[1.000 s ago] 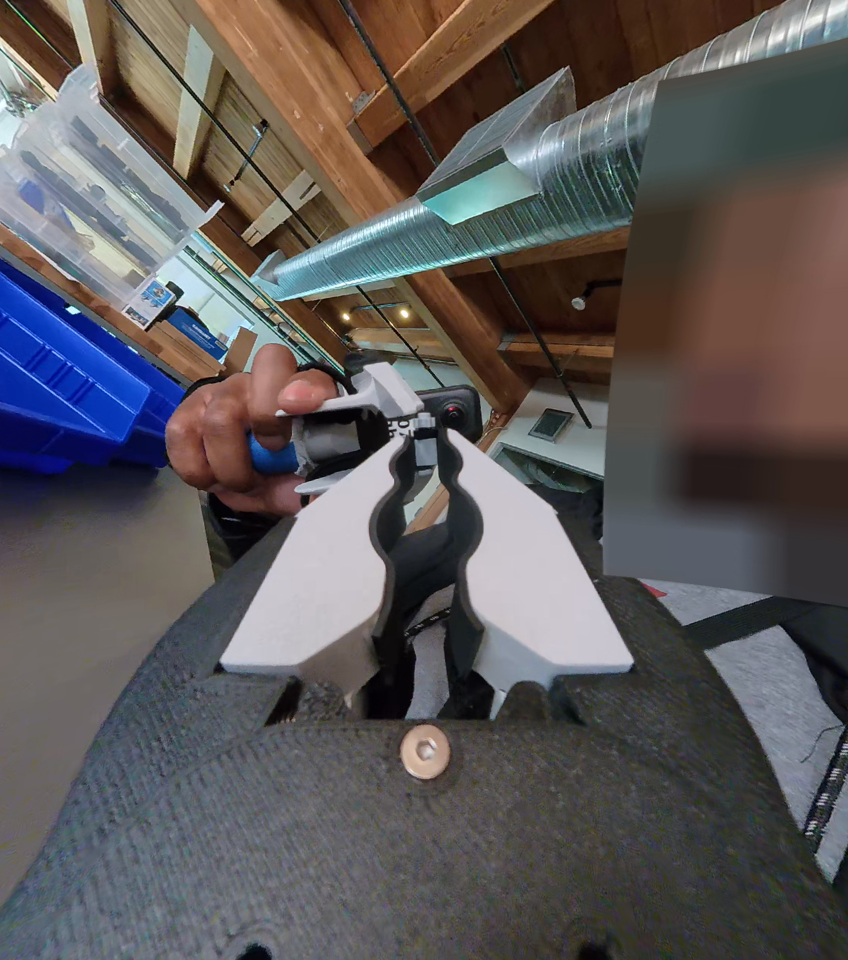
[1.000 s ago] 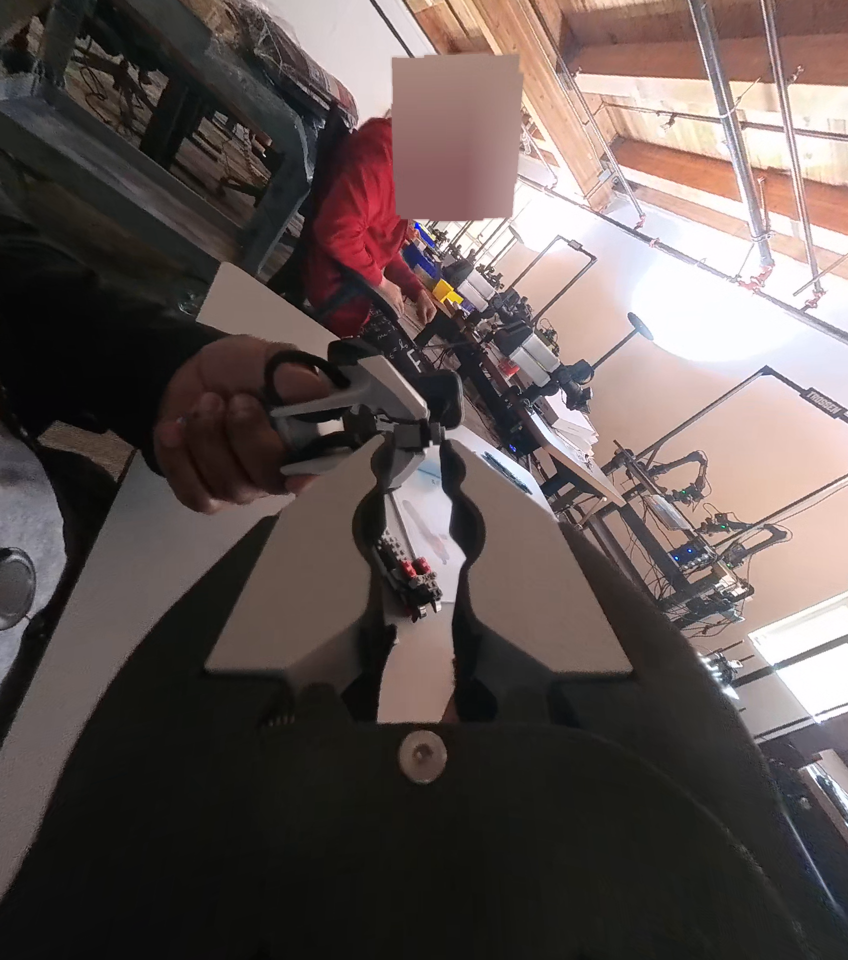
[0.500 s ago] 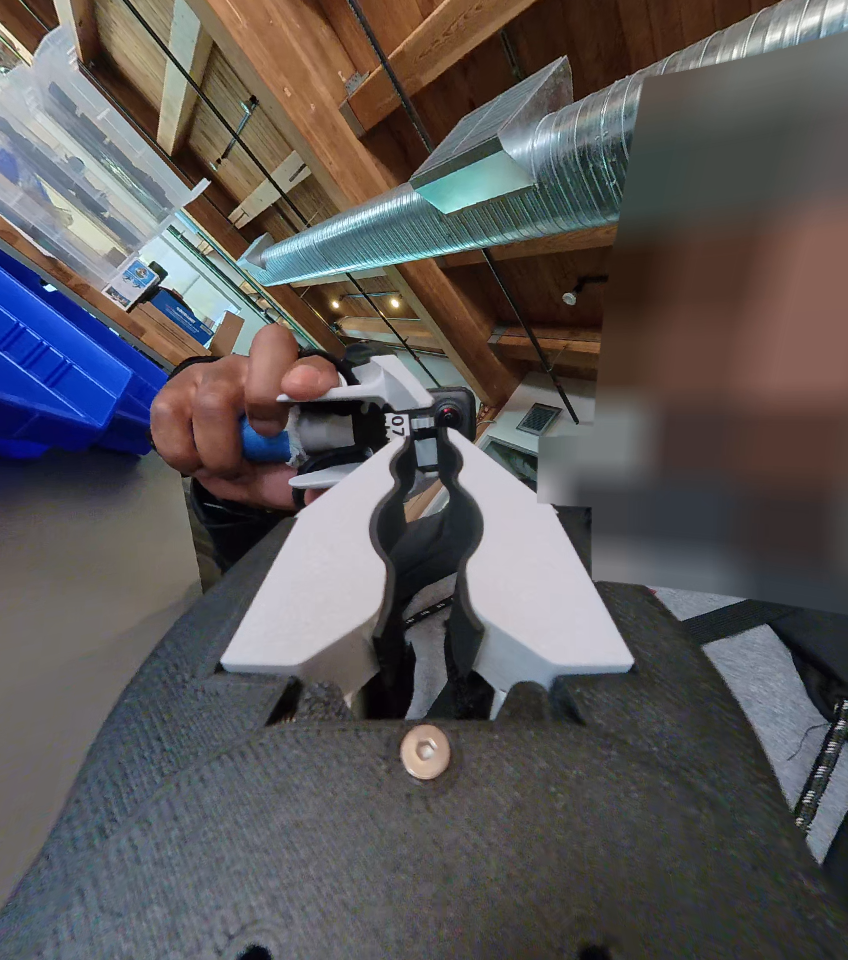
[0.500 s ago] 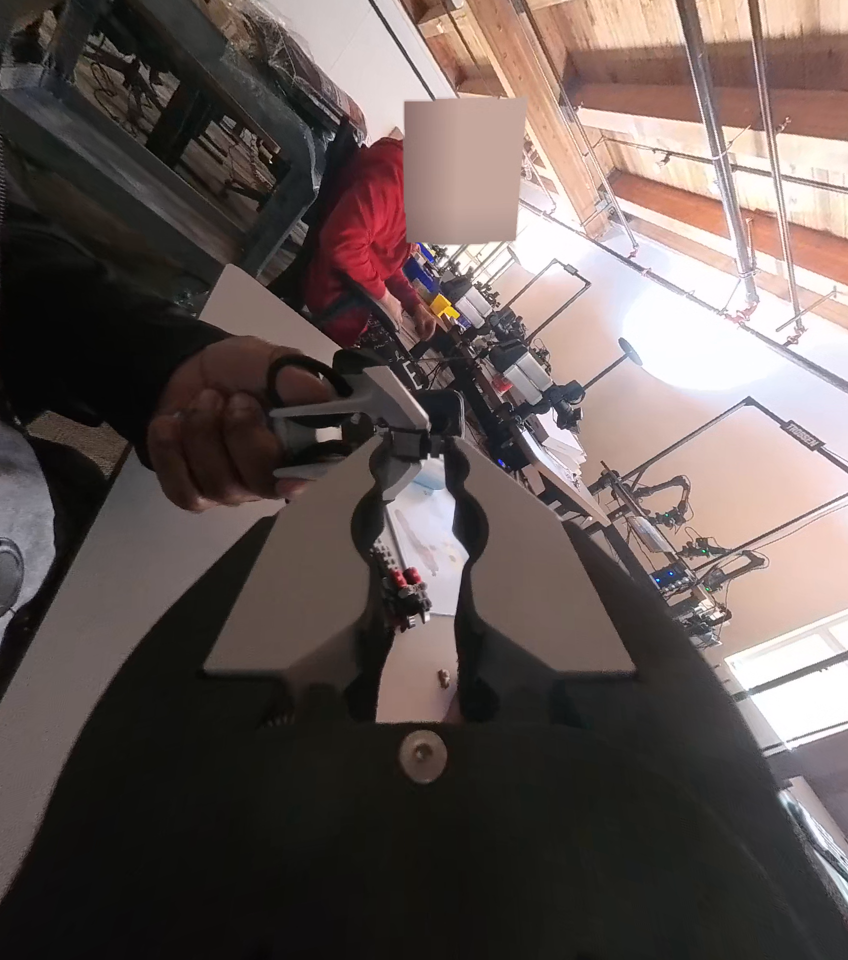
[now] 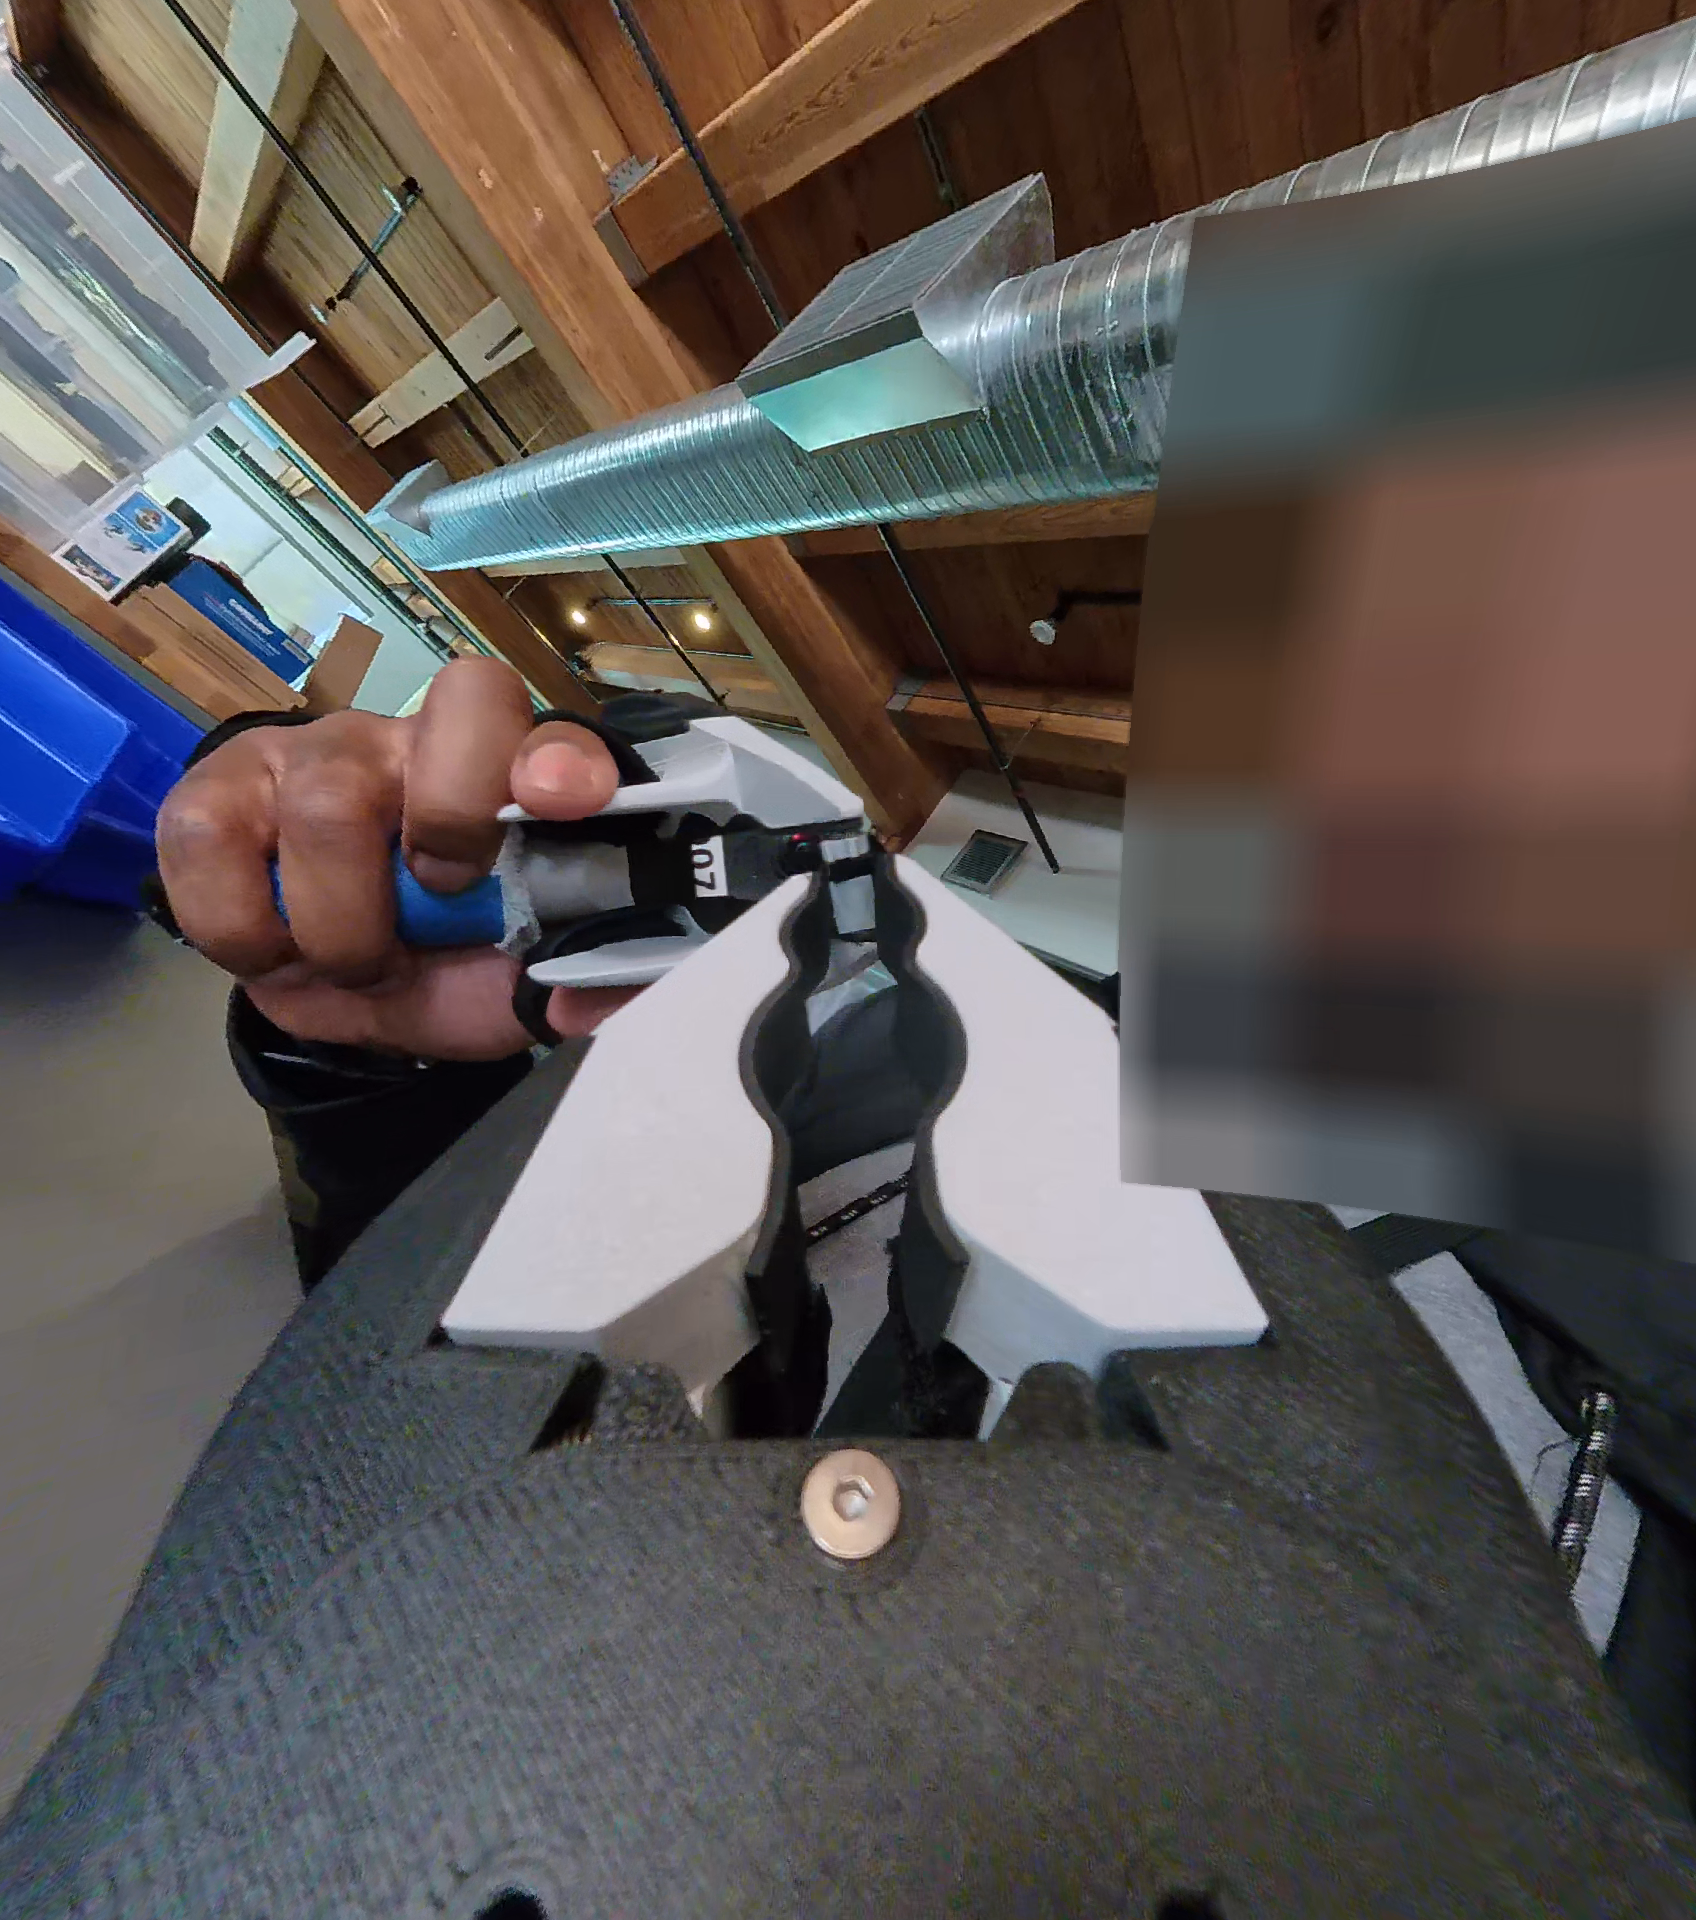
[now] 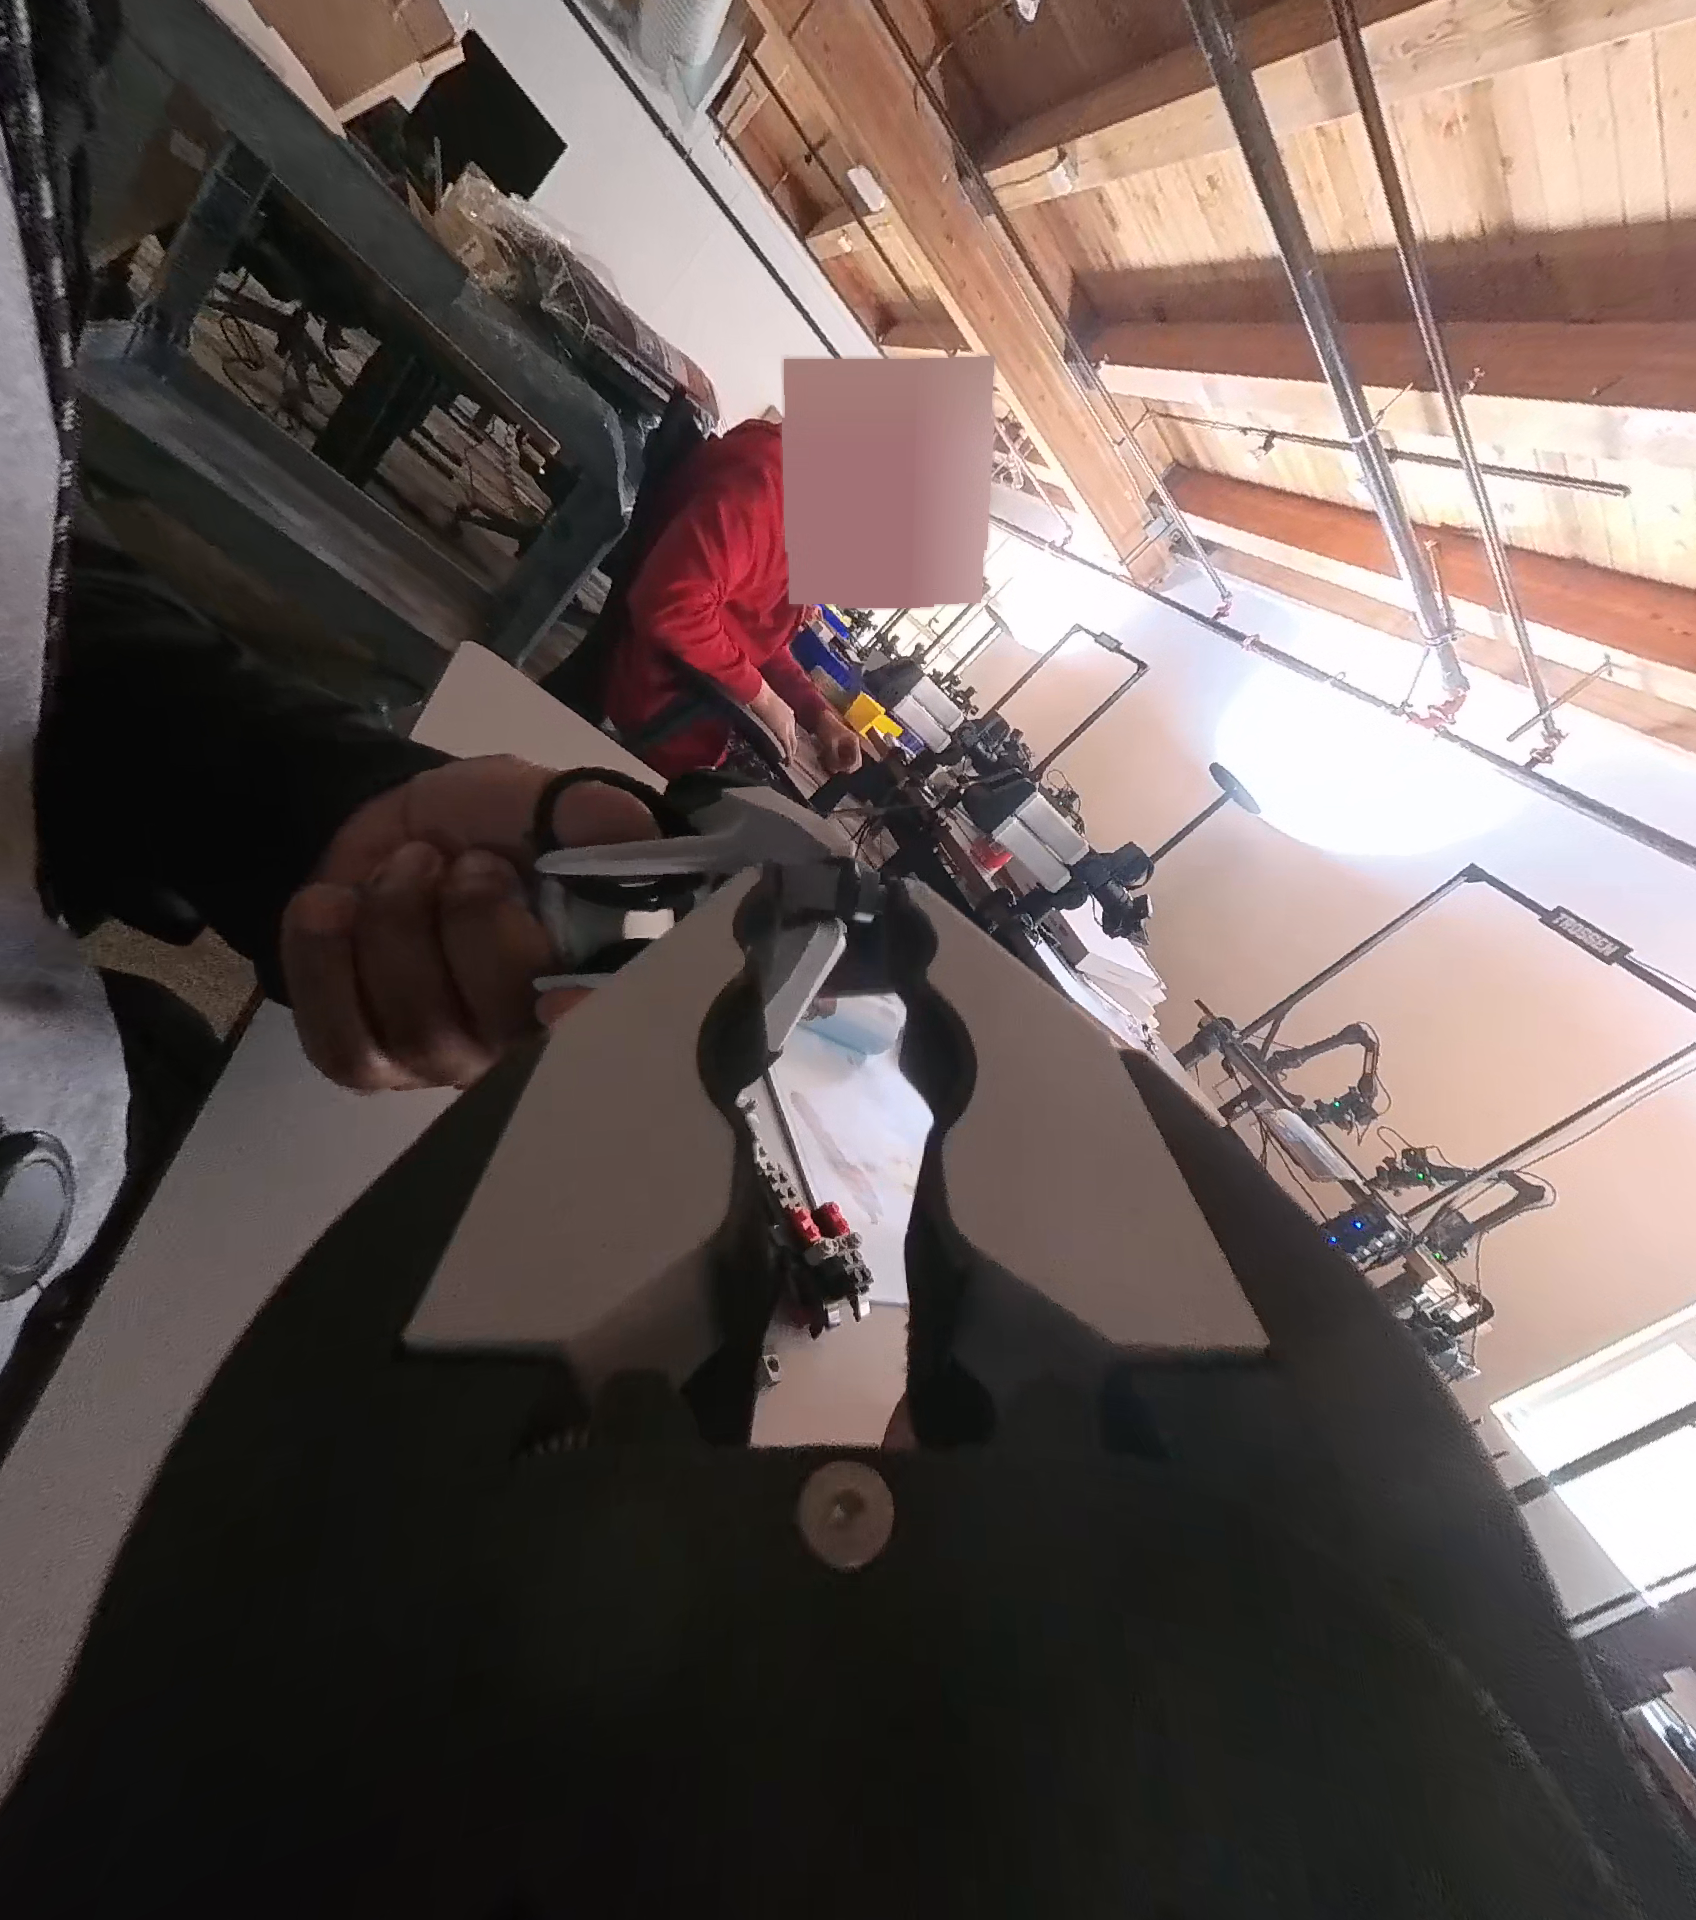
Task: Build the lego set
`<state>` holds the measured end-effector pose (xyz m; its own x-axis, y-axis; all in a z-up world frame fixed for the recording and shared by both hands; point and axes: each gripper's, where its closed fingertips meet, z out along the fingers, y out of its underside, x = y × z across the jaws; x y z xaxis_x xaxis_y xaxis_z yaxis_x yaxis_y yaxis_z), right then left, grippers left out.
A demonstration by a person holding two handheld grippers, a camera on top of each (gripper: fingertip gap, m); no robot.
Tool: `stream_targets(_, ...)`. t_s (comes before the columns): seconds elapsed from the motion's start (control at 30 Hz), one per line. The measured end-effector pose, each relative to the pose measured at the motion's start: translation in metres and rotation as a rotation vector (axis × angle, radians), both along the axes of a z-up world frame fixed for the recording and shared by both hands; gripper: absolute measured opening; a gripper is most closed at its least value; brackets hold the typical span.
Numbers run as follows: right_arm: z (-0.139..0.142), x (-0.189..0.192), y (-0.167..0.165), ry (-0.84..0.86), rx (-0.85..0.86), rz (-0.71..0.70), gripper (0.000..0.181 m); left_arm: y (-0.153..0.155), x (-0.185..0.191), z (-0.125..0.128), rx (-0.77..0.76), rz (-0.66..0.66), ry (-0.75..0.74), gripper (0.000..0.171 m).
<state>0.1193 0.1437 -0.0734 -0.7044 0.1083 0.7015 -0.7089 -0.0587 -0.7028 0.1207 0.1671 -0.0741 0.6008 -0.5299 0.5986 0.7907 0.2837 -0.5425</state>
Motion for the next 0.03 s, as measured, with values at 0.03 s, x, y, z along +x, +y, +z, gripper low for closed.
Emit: stream_targets(0.03, 0.0005, 0.0002, 0.0004, 0.001, -0.005, 0.001, 0.021, 0.0004, 0.0001, 0.0006, 0.006, -0.005, -0.003, 0.009)
